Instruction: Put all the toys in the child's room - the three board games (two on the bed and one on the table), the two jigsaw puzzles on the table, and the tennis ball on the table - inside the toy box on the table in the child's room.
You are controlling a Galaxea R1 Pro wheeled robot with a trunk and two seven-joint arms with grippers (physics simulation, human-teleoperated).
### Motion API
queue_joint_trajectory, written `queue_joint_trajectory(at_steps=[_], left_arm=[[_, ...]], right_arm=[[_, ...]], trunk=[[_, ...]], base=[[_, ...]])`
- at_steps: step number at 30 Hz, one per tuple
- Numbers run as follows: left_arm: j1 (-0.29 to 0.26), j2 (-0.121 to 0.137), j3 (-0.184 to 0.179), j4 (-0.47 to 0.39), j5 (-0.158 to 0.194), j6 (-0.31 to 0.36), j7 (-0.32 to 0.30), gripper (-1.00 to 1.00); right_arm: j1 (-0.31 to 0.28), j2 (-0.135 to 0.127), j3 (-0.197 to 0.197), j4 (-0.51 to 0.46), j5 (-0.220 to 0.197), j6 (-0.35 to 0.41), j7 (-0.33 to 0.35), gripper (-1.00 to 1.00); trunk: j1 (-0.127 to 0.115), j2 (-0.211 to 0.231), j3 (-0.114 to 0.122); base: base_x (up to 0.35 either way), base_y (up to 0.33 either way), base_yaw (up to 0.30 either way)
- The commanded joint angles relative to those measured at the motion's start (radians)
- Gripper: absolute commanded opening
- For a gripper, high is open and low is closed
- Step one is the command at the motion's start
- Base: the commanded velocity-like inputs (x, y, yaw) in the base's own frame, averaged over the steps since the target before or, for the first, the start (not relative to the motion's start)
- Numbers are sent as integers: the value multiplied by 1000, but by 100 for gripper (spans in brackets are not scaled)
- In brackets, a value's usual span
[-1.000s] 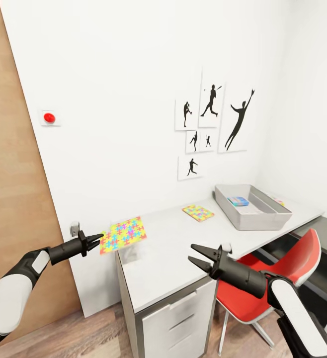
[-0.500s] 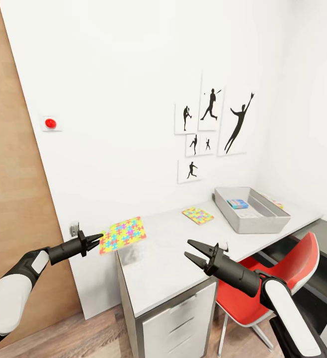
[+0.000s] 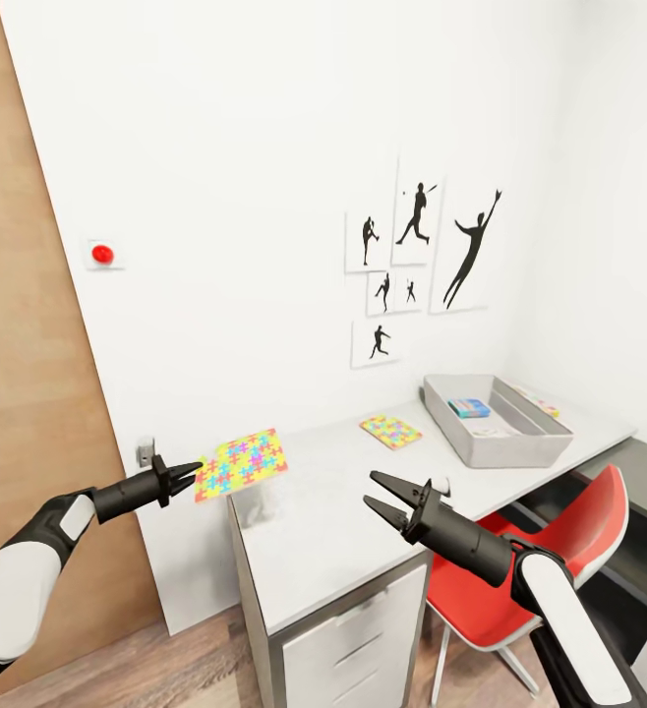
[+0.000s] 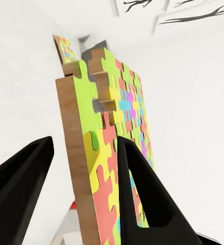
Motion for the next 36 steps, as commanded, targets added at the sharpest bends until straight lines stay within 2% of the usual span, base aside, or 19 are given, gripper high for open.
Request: queue_joint_trajectory(at_steps=[1, 6, 13, 18, 30, 36], left_arm=[[-1, 0, 2, 0, 0, 10, -1, -100], [-2, 0, -4, -4, -1, 26, -25, -100], [-2, 0, -5, -4, -1, 28, -28, -100], [-2, 0, -5, -4, -1, 28, -28, -100], [-4, -1, -5, -4, -2, 29, -27, -100], [-4, -1, -6, -4, -3, 29, -27, -100]], right_arm=[[-1, 0, 0, 0, 6, 1, 7, 100], [-1, 3, 1, 2, 6, 0, 6, 100], [-1, 4, 7, 1, 7, -2, 5, 100], [-1, 3, 19, 0, 8, -31, 6, 100], [-1, 2, 38, 1, 8, -45, 6, 100], [-1, 3, 39, 2, 8, -46, 6, 100]], trunk=[[-4, 7, 2], [-23, 42, 18], [-50, 91, 40], [-69, 126, 55], [-115, 210, 93], [-138, 252, 112]], base=[[0, 0, 0], [0, 0, 0], [-84, 0, 0], [-185, 0, 0], [-15, 0, 0], [0, 0, -152]])
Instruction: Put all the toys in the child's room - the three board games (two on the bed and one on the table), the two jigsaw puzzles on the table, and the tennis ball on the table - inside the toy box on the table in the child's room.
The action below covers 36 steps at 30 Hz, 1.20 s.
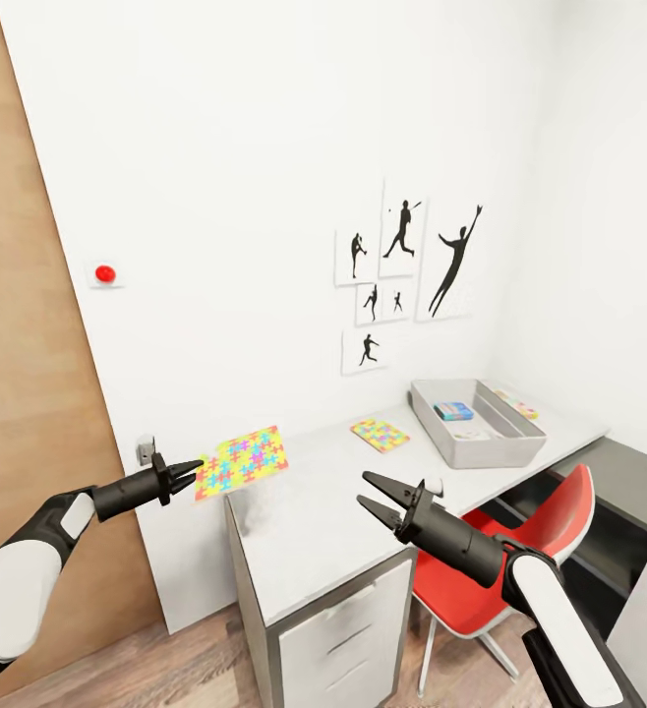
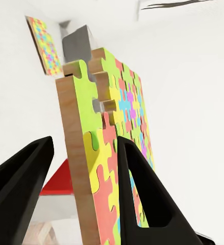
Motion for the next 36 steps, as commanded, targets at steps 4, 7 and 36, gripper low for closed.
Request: queue_joint_trajectory(at_steps=[4, 7, 36], left_arm=[[-1, 0, 2, 0, 0, 8, -1, -100], [-1, 0, 2, 0, 0, 8, -1, -100], [-1, 0, -1, 0, 0, 8, 0, -100]], right_arm=[[-1, 1, 2, 1, 4, 1, 6, 100], [-1, 0, 2, 1, 4, 1, 6, 100], [-1, 0, 3, -1, 6, -46, -1, 100]], trunk=[[-15, 27, 11], [-27, 48, 21], [-138, 251, 111]], base=[[0, 0, -260], [0, 0, -273], [0, 0, -162]])
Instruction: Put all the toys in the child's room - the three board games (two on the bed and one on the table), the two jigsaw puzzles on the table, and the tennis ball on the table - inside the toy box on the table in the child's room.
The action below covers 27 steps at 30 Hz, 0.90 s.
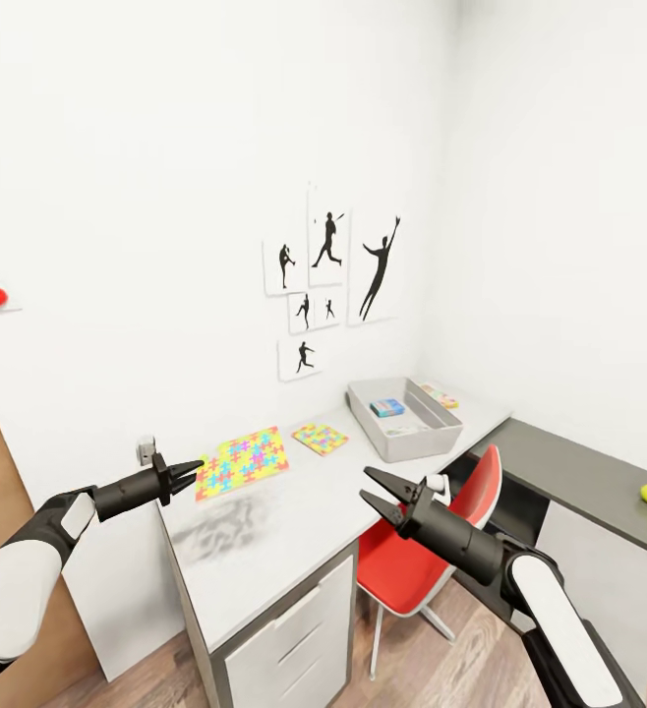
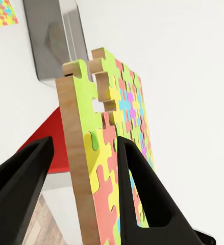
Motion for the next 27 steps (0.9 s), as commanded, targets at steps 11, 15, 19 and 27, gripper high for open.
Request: queue_joint_trajectory(at_steps=[11, 15, 19, 27], left_arm=[[-1, 0, 2, 0, 0, 7, -1, -100], [-2, 1, 2, 0, 0, 7, -1, -100], [-2, 1, 2, 0, 0, 7, -1, -100], [-2, 1, 2, 0, 0, 7, -1, -100]], right_arm=[[-1, 36, 15, -10, 16, -31, -165, 100], [-1, 57, 38, -10, 25, -58, -175, 100], [-1, 52, 46, -10, 33, -63, -163, 100], [-1, 52, 47, -9, 34, -66, -158, 100]], trunk=[[-42, 76, 33], [-57, 104, 45], [-73, 132, 58], [-103, 188, 83]], base=[[0, 0, 0], [0, 0, 0], [0, 0, 0], [0, 0, 0]])
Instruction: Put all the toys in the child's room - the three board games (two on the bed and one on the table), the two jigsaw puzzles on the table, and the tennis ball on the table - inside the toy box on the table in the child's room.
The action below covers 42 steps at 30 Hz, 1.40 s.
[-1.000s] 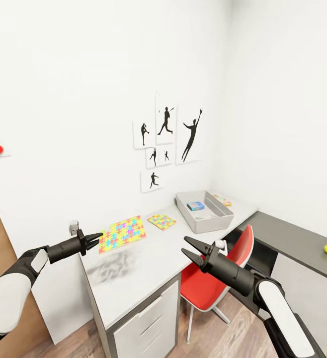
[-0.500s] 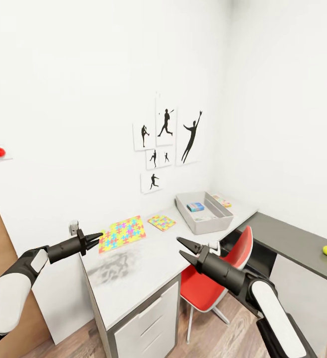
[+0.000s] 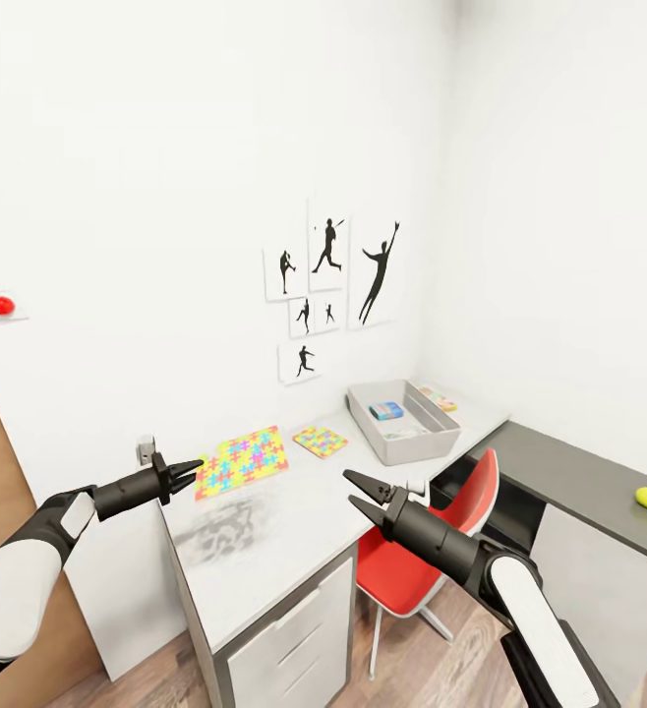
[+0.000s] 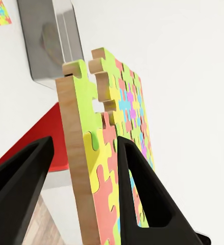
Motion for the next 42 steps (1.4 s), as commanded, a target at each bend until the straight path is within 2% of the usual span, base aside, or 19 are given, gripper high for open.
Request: queue_joint_trajectory(at_steps=[1, 9, 18, 32, 42], left_arm=[[0, 0, 2, 0, 1, 7, -1, -100], [-1, -1, 2, 0, 0, 7, -1, -100], [-1, -1, 2, 0, 0, 7, -1, -100], [-1, -1, 2, 0, 0, 7, -1, -100], [-1, -1, 2, 0, 0, 6, -1, -100]], right_arm=[[0, -1, 0, 0, 3, 2, 5, 100], [0, -2, -1, 1, 3, 2, 6, 100], [0, -1, 0, 1, 3, 1, 5, 100], [0, 1, 3, 1, 3, 1, 6, 100], [0, 2, 5, 1, 3, 1, 5, 100]], trunk=[[-4, 7, 3], [-34, 63, 30], [-69, 126, 58], [-69, 126, 57], [-69, 126, 49]], base=[[0, 0, 0], [0, 0, -66], [0, 0, -253], [0, 0, -269], [0, 0, -102]])
